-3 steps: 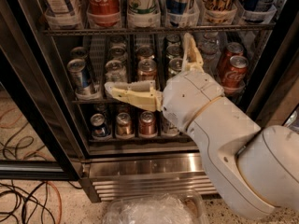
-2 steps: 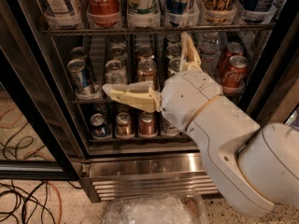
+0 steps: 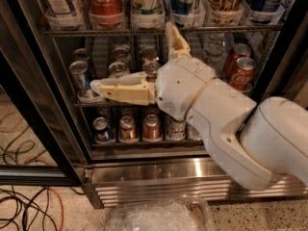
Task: Pick blue plastic bottle from top shelf of fridge
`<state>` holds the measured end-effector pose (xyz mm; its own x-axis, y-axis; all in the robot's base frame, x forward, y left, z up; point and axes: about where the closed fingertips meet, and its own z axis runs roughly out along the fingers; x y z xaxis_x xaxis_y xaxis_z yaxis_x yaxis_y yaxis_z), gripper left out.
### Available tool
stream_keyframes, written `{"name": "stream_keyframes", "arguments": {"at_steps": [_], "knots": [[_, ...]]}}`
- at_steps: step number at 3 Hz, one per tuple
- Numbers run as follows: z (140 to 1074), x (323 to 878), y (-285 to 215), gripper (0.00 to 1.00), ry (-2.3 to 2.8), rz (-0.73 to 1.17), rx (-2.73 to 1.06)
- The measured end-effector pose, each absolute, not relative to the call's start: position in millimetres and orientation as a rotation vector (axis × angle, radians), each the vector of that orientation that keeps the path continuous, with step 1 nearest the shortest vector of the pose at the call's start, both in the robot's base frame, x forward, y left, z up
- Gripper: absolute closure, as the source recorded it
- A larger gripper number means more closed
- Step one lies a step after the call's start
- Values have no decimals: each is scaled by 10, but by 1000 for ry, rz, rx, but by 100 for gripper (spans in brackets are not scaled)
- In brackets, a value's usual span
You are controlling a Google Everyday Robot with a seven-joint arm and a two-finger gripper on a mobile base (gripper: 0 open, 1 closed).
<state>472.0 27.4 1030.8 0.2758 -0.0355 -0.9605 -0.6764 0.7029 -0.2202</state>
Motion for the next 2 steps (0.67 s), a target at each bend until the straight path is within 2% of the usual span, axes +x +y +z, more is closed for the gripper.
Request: {"name": "stream_keyframes", "arguments": {"at_steps": [1, 2], "knots": [[10395, 4748, 428, 0, 1203, 558, -769], [10396, 4747, 430, 0, 1203, 558, -769]]}}
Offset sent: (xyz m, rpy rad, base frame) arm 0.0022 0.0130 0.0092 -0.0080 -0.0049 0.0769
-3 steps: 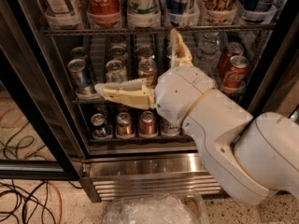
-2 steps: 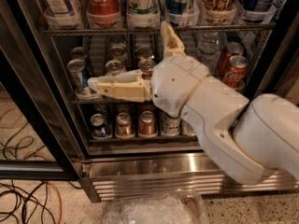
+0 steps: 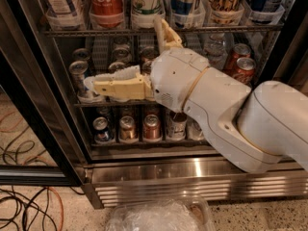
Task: Pick blue plastic bottle from top shelf of fridge
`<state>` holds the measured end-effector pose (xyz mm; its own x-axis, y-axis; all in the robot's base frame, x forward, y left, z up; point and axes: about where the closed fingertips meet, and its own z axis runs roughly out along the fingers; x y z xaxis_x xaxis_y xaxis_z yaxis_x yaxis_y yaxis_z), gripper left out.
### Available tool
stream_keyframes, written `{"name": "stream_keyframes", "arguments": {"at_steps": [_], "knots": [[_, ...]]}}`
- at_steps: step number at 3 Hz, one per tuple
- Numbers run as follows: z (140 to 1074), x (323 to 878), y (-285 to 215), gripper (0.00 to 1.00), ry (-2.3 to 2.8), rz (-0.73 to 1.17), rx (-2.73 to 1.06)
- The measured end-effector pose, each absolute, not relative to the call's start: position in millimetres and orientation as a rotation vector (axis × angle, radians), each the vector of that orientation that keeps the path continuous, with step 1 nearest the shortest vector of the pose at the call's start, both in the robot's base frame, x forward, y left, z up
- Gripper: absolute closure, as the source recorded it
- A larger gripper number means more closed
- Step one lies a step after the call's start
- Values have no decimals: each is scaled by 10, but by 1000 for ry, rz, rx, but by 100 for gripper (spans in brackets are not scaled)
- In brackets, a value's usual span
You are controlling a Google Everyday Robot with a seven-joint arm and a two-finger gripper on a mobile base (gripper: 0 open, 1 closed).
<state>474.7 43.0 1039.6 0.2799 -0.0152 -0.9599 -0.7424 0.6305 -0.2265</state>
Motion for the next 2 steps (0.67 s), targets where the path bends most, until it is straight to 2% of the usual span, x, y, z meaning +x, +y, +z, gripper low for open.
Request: {"name": "stream_keyframes", "arguments": {"at_steps": [2], "knots": [[10463, 4800, 629, 0, 1179, 555, -728]]}}
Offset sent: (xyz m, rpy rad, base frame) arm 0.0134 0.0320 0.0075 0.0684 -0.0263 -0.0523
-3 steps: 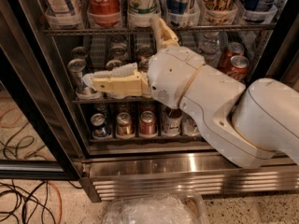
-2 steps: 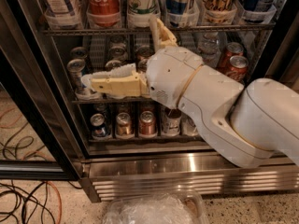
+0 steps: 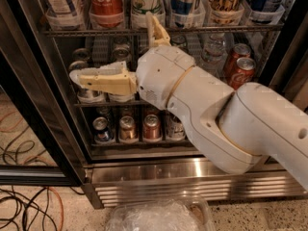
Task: Pick blue plastic bottle from top shelf of fridge
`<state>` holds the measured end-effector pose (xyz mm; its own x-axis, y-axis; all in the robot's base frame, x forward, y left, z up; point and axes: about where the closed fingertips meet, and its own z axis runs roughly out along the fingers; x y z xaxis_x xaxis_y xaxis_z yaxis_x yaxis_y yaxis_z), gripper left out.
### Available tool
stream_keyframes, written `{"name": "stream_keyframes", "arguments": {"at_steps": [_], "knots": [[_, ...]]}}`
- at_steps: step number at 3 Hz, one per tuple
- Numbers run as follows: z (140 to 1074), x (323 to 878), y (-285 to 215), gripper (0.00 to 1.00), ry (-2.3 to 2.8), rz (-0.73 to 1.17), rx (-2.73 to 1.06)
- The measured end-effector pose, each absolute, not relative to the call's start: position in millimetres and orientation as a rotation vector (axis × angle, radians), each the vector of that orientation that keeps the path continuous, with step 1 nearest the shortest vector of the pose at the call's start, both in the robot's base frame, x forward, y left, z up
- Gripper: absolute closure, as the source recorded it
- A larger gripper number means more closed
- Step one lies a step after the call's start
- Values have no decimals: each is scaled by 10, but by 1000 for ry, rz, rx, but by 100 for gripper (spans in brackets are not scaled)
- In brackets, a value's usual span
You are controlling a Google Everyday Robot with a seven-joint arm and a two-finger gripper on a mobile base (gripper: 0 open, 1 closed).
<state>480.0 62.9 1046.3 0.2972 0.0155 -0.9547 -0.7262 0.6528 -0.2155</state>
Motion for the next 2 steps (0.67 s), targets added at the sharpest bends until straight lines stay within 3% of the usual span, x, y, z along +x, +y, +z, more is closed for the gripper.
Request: {"name": "stream_keyframes", "arguments": {"at_steps": [2], "knots": [[10528, 4812, 805, 0, 1142, 550, -636]]}}
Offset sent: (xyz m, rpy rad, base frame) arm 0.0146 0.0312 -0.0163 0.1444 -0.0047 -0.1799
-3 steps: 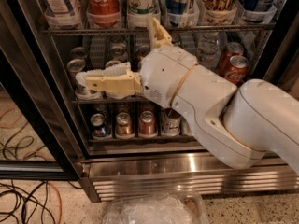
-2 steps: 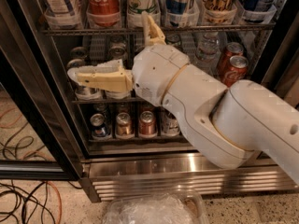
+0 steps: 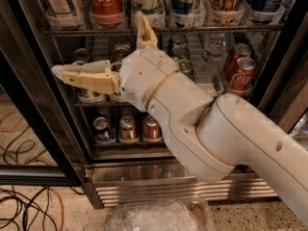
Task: Pick blue plastic bottle from top shelf of fridge
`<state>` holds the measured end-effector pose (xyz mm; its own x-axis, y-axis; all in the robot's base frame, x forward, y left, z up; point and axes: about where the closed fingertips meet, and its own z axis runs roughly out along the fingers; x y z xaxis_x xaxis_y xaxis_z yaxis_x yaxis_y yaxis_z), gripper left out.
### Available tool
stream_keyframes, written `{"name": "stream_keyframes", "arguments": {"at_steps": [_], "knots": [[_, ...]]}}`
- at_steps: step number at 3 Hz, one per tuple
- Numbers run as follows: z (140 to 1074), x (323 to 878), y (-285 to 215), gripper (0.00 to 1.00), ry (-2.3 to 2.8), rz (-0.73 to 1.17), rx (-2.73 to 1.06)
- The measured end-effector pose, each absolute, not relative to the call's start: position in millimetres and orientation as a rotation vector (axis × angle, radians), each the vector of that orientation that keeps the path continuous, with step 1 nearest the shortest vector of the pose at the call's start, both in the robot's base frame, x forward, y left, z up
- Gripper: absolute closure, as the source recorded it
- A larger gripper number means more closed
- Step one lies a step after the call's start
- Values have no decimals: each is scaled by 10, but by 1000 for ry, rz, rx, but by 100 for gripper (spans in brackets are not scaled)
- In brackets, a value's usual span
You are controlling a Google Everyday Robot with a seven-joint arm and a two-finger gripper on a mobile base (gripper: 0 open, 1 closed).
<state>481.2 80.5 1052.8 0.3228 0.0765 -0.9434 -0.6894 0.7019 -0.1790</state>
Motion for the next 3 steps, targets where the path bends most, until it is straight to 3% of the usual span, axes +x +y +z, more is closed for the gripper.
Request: {"name": "stream_keyframes", "arguments": {"at_steps": [3], "knots": [[10500, 4919, 733, 0, 1161, 526, -618]]}}
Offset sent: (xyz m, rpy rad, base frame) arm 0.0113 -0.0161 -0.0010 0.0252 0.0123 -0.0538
